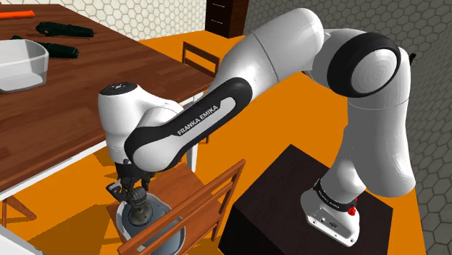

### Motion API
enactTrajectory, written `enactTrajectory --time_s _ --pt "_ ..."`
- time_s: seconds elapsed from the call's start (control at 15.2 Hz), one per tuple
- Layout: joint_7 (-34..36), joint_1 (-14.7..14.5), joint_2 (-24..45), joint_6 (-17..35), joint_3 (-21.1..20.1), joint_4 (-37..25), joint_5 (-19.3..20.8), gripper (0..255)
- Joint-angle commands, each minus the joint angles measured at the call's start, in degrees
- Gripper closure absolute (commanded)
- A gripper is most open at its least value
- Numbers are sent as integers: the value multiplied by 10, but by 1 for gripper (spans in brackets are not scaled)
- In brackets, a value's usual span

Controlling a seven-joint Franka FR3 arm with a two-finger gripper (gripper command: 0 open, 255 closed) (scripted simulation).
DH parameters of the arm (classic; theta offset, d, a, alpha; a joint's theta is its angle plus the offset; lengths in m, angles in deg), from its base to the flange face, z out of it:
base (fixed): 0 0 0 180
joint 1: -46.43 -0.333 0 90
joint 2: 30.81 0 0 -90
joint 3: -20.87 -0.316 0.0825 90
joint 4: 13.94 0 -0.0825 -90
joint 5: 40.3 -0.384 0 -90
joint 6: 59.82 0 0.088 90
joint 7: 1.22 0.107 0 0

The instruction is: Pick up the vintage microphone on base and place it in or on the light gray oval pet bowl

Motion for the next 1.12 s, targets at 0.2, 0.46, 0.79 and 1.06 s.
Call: enactTrajectory --time_s 0.2,0.46,0.79,1.06 --pt "1 -4 22 27 4 5 6 255" --pt "1 -6 35 41 7 6 9 255" --pt "1 -6 35 41 7 6 9 255" --pt "1 -6 35 41 7 6 9 0"
